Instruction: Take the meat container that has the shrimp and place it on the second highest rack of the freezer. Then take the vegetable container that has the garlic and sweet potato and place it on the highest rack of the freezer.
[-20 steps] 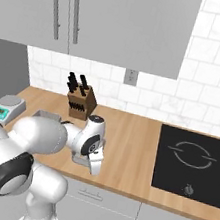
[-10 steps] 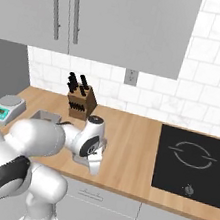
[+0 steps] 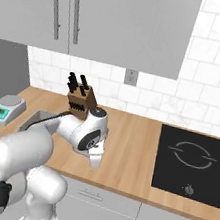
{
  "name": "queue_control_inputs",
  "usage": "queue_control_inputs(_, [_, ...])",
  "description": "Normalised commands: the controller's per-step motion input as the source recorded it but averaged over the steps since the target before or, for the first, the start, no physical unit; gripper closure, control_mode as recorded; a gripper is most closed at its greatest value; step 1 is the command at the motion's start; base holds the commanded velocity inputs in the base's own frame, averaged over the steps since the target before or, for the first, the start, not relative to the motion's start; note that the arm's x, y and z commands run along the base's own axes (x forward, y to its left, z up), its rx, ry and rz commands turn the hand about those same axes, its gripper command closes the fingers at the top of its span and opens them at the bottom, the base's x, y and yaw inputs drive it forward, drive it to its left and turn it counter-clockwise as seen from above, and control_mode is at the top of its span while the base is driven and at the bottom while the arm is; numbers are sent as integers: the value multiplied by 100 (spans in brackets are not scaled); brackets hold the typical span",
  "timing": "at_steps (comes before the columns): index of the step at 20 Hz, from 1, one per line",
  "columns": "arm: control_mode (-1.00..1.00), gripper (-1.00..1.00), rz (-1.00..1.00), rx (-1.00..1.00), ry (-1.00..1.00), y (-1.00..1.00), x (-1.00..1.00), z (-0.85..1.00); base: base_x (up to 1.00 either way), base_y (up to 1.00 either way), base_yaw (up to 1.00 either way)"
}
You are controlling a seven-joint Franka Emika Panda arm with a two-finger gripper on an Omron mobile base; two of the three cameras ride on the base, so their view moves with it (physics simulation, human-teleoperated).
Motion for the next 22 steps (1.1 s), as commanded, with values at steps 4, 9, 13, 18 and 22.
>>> queue_control_inputs(4, [-100,100,4,8,-7,9,-48,100,0,0,0])
queue_control_inputs(9, [-100,100,21,1,6,46,-28,100,0,0,0])
queue_control_inputs(13, [-100,100,36,0,16,45,-13,100,0,0,0])
queue_control_inputs(18, [-100,100,43,0,13,25,-13,100,0,0,0])
queue_control_inputs(22, [-100,100,36,0,19,25,-19,98,0,0,0])
